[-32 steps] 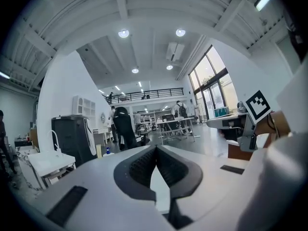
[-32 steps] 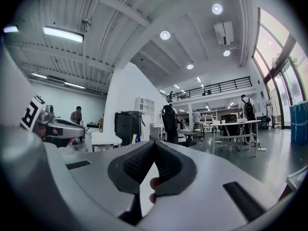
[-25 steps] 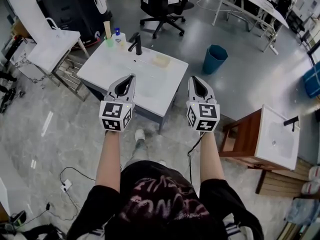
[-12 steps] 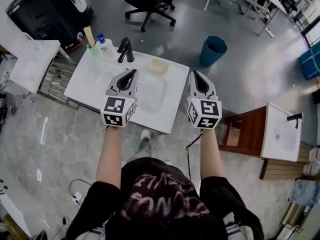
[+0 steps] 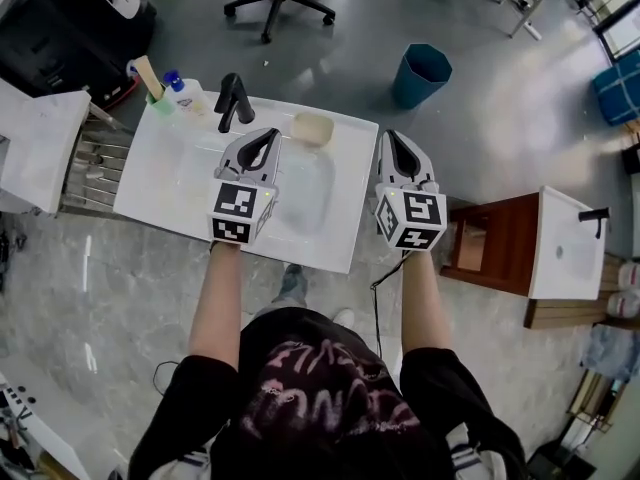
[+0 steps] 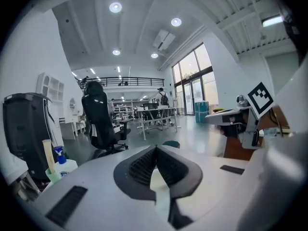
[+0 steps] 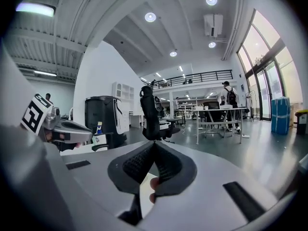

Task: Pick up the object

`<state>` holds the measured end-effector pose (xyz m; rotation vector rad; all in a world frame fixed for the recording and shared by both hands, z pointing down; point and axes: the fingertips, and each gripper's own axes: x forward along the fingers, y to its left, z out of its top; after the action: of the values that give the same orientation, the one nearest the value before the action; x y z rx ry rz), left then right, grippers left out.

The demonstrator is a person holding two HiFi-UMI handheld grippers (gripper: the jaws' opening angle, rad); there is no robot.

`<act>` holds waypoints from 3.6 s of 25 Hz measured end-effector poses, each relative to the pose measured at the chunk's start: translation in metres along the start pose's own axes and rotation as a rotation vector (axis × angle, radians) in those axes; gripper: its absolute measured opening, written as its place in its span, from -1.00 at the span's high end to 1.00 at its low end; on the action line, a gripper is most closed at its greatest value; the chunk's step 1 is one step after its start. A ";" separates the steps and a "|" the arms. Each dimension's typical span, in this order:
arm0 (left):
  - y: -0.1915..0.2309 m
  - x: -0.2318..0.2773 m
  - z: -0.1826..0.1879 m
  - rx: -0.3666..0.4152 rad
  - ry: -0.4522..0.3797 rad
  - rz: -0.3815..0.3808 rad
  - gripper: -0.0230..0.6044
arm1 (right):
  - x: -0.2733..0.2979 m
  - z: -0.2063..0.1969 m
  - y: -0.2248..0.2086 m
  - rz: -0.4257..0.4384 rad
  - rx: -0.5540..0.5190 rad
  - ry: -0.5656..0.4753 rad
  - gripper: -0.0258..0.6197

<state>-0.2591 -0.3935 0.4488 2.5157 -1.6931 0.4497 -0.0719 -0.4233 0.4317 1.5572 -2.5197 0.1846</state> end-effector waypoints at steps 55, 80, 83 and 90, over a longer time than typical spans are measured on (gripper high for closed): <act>-0.084 0.192 -0.172 0.037 0.609 -0.236 0.74 | 0.025 -0.114 -0.105 -0.114 0.098 0.191 0.87; -0.070 0.142 -0.109 -0.046 0.423 -0.153 0.80 | 0.000 -0.082 -0.078 -0.081 0.087 0.131 0.87; -0.069 0.129 -0.097 -0.051 0.397 -0.140 0.80 | -0.005 -0.073 -0.071 -0.073 0.081 0.111 0.87; -0.071 0.098 -0.060 -0.062 0.308 -0.112 0.80 | -0.022 -0.056 -0.061 -0.057 0.071 0.081 0.87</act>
<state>-0.1718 -0.4403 0.5405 2.3362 -1.4245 0.7184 -0.0033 -0.4200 0.4826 1.6117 -2.4288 0.3263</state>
